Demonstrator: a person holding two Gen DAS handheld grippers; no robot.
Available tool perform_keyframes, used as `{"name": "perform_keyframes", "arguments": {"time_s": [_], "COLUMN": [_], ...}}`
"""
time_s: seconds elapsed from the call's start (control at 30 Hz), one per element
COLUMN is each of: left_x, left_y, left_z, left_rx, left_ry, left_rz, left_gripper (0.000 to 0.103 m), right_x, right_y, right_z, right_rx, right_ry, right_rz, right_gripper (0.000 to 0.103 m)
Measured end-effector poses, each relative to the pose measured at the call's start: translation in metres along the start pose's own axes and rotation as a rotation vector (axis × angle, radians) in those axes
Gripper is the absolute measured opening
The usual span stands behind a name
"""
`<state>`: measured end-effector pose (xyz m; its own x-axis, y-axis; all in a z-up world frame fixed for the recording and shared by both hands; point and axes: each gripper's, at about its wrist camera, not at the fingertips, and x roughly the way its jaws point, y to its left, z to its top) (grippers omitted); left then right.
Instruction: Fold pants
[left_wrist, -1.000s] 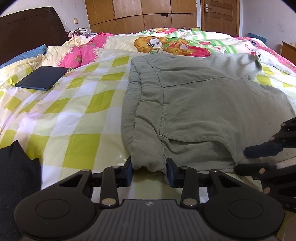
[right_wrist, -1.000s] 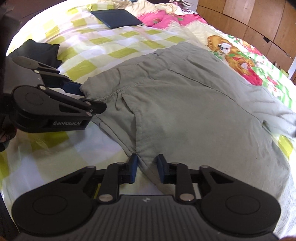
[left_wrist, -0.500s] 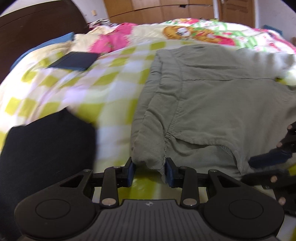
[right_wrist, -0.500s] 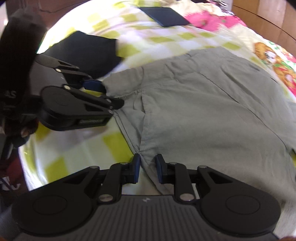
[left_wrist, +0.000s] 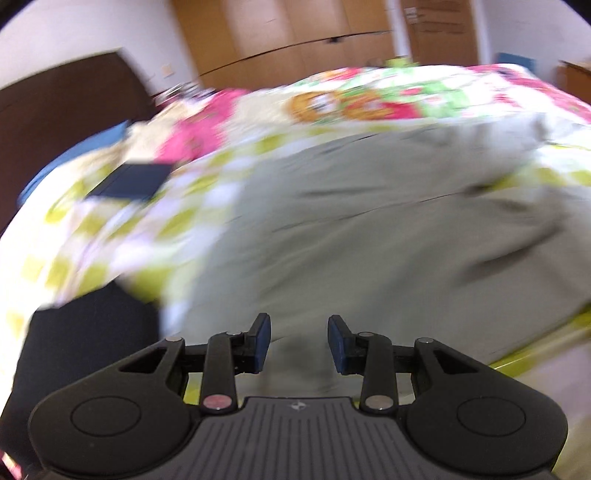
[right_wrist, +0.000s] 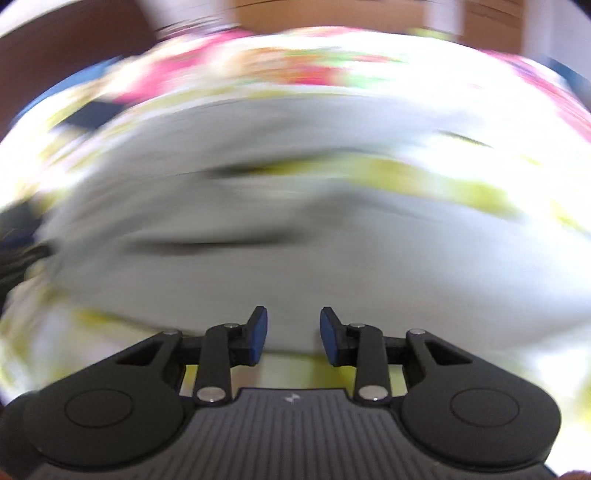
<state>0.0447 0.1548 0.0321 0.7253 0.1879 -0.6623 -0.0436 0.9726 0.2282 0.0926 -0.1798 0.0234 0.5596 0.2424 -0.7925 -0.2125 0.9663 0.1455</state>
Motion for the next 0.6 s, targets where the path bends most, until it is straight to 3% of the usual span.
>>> {"name": "perform_keyframes", "arguments": {"time_s": [0.1, 0.17, 0.3, 0.47, 0.53, 0.57, 0.6], "left_x": [0.002, 0.006, 0.009, -0.002, -0.006, -0.008, -0.009], "left_y": [-0.052, -0.085, -0.143, -0.185, -0.195, -0.199, -0.201], "left_z": [0.019, 0.031, 0.051, 0.064, 0.066, 0.066, 0.067], "left_rx": [0.039, 0.063, 0.123, 0.201, 0.224, 0.231, 0.233], "left_ry": [-0.018, -0.015, 0.004, -0.012, -0.017, -0.017, -0.018], "left_rz": [-0.095, -0.158, -0.242, -0.276, -0.277, -0.276, -0.273], "left_gripper": [0.049, 0.049, 0.049, 0.049, 0.049, 0.049, 0.049], "right_x": [-0.023, -0.036, -0.041, -0.039, -0.025, -0.020, -0.021], "right_y": [-0.094, -0.150, -0.222, -0.251, -0.258, -0.259, -0.263], "right_z": [-0.017, -0.028, -0.040, -0.035, -0.027, -0.026, -0.028], "right_rx": [0.235, 0.404, 0.671, 0.727, 0.749, 0.775, 0.801], "right_ry": [-0.040, -0.074, -0.151, -0.243, -0.227, -0.227, -0.231], "right_rz": [-0.153, -0.206, -0.106, -0.075, -0.051, -0.024, 0.011], "right_gripper": [0.041, 0.038, 0.039, 0.042, 0.021, 0.004, 0.003]}}
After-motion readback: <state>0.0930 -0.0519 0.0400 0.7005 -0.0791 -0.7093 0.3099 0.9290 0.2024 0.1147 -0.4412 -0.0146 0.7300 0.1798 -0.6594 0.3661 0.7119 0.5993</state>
